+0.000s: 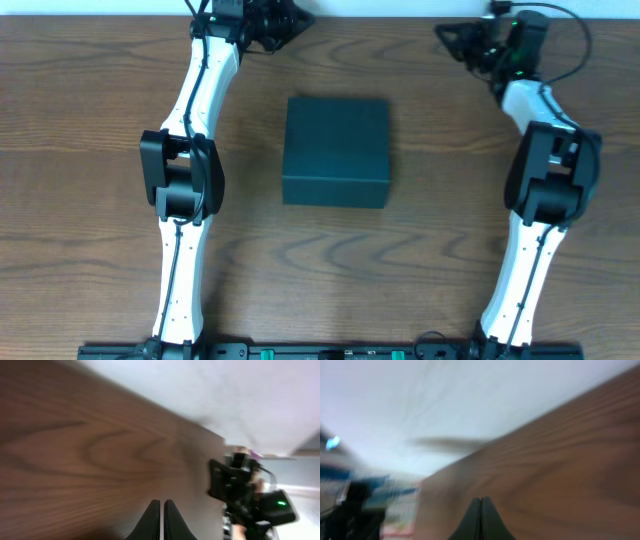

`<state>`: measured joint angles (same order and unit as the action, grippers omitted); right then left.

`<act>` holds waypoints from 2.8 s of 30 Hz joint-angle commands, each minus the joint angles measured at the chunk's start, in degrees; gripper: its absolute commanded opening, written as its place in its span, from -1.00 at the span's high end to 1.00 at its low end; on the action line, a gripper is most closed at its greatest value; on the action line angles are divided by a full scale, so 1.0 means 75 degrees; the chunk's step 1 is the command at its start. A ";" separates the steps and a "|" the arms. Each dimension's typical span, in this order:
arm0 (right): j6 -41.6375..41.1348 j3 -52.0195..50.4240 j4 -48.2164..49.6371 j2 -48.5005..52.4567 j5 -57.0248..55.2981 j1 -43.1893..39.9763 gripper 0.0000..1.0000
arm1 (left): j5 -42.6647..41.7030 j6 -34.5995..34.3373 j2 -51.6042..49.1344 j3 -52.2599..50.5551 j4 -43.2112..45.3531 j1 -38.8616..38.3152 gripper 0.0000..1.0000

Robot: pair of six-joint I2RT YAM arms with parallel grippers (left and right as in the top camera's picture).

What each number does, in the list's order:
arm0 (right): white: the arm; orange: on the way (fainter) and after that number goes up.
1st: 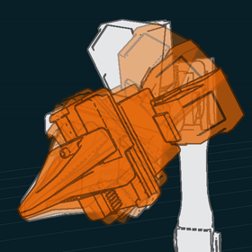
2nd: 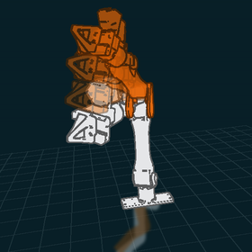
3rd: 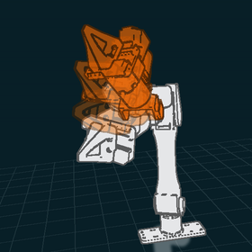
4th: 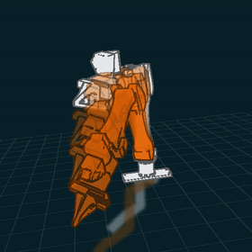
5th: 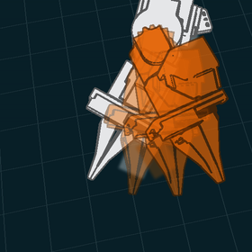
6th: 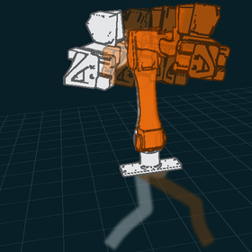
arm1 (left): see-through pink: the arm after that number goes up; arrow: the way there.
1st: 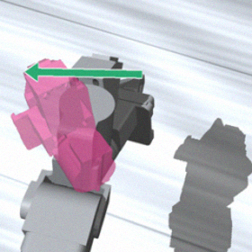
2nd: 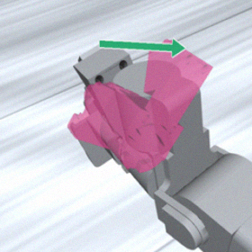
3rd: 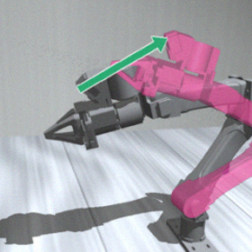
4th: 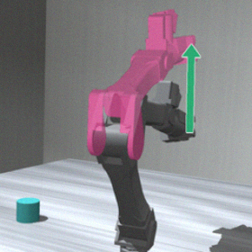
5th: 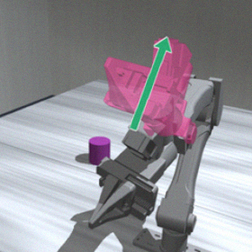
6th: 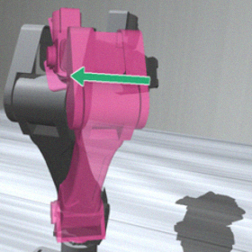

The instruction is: Pack container

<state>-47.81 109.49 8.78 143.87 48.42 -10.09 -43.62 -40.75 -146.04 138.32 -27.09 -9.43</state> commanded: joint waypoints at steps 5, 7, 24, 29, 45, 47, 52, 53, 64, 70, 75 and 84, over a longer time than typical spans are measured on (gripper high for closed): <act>0.2486 0.1629 -0.2535 -0.0082 -0.1043 -0.0189 0.97 | 0.1716 0.0816 0.0519 0.0699 -0.1279 -0.0163 0.89; 0.3010 0.2060 -0.3328 -0.0163 -0.1023 -0.0189 0.97 | 0.2090 0.1113 0.0638 0.1008 -0.1690 -0.0297 0.88; 0.7096 0.2786 -0.9308 -0.2862 -0.1638 0.0082 0.96 | 0.2498 0.5176 0.1888 0.1253 -0.5712 -0.0895 0.88; 0.7379 0.2786 -0.9865 -0.3666 -0.1463 0.0213 0.96 | 0.1367 0.5843 0.2189 0.1250 -0.6554 -0.0691 0.88; 0.8157 -0.0708 -0.9302 -0.6397 -0.2031 0.0195 0.97 | 0.0606 0.6242 0.2410 0.0970 -0.6924 -0.0204 0.88; 0.8151 -0.1513 -0.8813 -0.6770 -0.2028 0.0192 0.97 | 0.0842 0.6248 0.2518 0.0938 -0.6962 -0.0195 0.88; 0.7947 -0.3279 -0.7901 -0.7542 -0.2025 0.0216 0.97 | 0.1198 0.6397 0.3013 0.0251 -0.6808 -0.0189 0.88; 0.7947 -0.3564 -0.7825 -0.7638 -0.2028 0.0227 0.96 | 0.1288 0.6461 0.3179 -0.0073 -0.6732 -0.0192 0.88; 0.7956 -0.4861 -0.7501 -0.7796 -0.2157 0.1070 0.97 | 0.1699 0.6522 0.4523 -0.4095 -0.4704 -0.0507 0.88; 0.7953 -0.5365 -0.7542 -0.7796 -0.2486 0.1813 0.97 | 0.2454 0.6531 0.4511 -0.4538 -0.4281 -0.1265 0.88; 0.7956 -0.5569 -0.7737 -0.7796 -0.2486 0.1955 0.96 | 0.2734 0.6808 0.4511 -0.4619 -0.4264 -0.1597 0.89; 0.8046 -0.5569 -0.8131 -0.7799 -0.2489 0.1958 0.97 | 0.2629 0.6808 0.4511 -0.5627 -0.3389 -0.1603 0.88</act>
<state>12.16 68.03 -51.88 86.46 29.78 4.10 -23.64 9.30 -112.73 98.89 -53.67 -21.56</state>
